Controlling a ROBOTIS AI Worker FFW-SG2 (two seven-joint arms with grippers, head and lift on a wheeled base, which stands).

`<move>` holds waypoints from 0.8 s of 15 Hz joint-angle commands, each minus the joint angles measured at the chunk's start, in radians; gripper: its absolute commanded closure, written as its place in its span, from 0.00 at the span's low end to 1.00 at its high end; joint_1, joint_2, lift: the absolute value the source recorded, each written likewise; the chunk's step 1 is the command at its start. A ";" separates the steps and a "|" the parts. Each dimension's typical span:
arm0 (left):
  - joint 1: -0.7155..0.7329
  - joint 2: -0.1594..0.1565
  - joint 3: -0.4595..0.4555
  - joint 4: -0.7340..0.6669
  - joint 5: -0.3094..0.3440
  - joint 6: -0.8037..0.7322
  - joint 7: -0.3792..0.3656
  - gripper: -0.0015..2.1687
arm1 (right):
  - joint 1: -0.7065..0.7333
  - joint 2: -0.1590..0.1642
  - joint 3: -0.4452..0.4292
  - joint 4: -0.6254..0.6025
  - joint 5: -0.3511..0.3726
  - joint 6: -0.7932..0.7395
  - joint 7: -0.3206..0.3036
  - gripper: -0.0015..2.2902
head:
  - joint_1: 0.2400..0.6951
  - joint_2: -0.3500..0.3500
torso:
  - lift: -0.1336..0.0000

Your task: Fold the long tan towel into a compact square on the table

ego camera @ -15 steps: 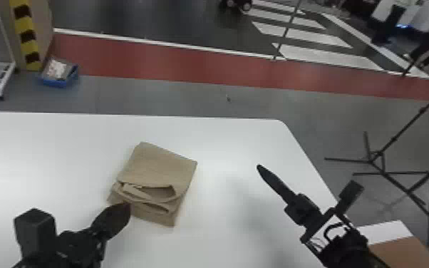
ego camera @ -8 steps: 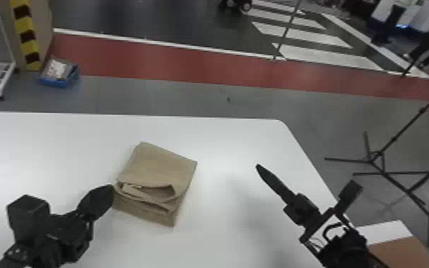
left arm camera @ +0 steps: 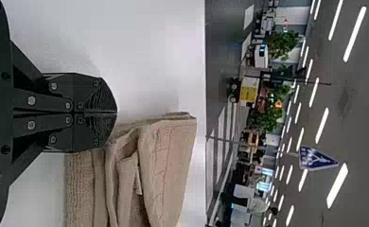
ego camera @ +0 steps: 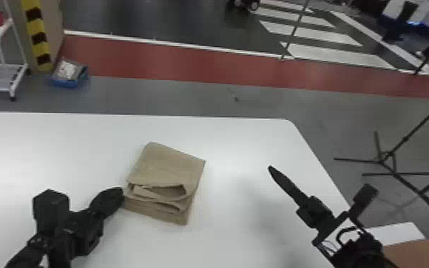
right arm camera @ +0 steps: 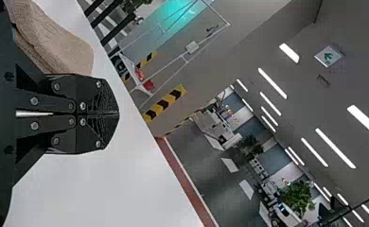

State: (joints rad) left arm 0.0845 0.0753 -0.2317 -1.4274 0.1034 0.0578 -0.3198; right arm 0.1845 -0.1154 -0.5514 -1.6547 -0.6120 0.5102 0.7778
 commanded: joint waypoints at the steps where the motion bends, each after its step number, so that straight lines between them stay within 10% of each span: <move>1: 0.035 0.000 -0.012 -0.045 0.010 0.003 -0.012 0.99 | -0.003 -0.001 -0.001 0.009 0.000 -0.002 0.000 0.98 | 1.00 0.02 | 0.16; 8: 0.118 -0.002 -0.087 -0.134 0.027 -0.003 -0.001 0.99 | -0.016 -0.001 0.014 0.026 0.005 -0.002 0.000 0.98 | 1.00 0.00 | 0.16; 12: 0.219 0.006 0.054 -0.301 0.036 -0.009 0.005 0.99 | -0.043 -0.015 0.087 0.021 0.017 0.001 0.001 0.98 | 1.00 0.00 | 0.16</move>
State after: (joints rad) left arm 0.2551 0.0808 -0.2357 -1.6590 0.1331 0.0539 -0.3145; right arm 0.1548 -0.1262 -0.4978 -1.6309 -0.6021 0.5095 0.7812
